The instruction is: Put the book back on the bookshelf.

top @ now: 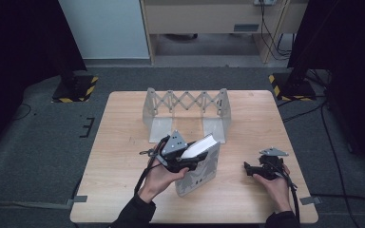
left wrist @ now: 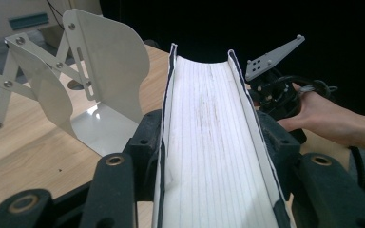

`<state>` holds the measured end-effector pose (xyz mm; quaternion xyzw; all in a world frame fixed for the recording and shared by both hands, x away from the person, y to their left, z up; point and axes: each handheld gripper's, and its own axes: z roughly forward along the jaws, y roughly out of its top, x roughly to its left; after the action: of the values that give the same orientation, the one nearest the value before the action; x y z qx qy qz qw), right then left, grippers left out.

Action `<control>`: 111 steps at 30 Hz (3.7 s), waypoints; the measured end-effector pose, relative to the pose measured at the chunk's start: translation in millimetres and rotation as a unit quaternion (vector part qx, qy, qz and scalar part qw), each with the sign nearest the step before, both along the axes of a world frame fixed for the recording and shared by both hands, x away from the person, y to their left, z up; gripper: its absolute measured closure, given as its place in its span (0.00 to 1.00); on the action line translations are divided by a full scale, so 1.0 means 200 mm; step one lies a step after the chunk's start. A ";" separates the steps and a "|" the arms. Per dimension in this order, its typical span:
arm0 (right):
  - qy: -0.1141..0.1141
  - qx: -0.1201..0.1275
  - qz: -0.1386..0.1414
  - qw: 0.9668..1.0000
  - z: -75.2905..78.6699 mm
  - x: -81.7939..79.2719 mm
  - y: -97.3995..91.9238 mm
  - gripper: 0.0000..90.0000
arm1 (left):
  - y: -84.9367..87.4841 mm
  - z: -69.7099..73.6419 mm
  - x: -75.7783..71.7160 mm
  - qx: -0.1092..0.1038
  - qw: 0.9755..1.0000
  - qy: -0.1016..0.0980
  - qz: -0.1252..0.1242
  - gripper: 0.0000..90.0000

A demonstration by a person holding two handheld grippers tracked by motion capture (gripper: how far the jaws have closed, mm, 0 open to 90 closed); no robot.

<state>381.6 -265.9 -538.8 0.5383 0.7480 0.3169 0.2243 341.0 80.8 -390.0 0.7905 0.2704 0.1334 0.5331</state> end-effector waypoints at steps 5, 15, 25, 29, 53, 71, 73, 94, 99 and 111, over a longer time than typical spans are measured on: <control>0.000 0.000 0.000 1.000 0.00 0.00 0.00 0.07 | 0.00 0.00 0.00 -0.001 1.000 0.001 0.014 0.57; 0.000 0.000 0.000 1.000 0.00 0.00 0.00 0.07 | 0.00 0.01 0.01 -0.007 0.999 0.011 0.029 0.58; 0.001 0.000 0.001 1.000 0.00 0.00 0.00 0.07 | 0.09 0.06 0.02 0.002 0.998 0.013 0.061 0.58; 0.001 0.000 0.001 1.000 0.00 0.00 0.00 0.07 | 0.21 0.11 0.03 -0.012 0.996 0.010 0.088 0.58; 0.000 0.001 -0.001 1.000 0.00 0.00 0.00 0.07 | 0.60 0.23 0.27 -0.002 0.967 -0.001 0.254 0.58; 0.000 0.001 -0.001 1.000 0.00 0.00 0.00 0.07 | 0.49 0.23 0.58 0.002 0.954 -0.004 0.300 0.58; 0.000 0.001 0.000 1.000 0.00 0.00 0.00 0.07 | 0.48 0.22 0.61 0.006 0.952 -0.002 0.305 0.58; 0.001 0.001 -0.001 1.000 0.00 0.00 0.00 0.07 | 0.35 0.09 0.80 0.019 0.941 0.001 0.337 0.58; 0.001 0.002 -0.001 1.000 0.00 0.00 0.00 0.07 | 0.33 0.07 0.84 0.021 0.938 -0.005 0.345 0.58; 0.001 0.000 0.002 1.000 0.00 0.00 0.00 0.07 | 0.31 0.01 0.86 0.020 0.939 -0.010 0.344 0.57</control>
<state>381.7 -265.9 -538.9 0.5369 0.7493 0.3171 0.2230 512.5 142.8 -387.5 0.6584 0.5176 0.3220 0.4414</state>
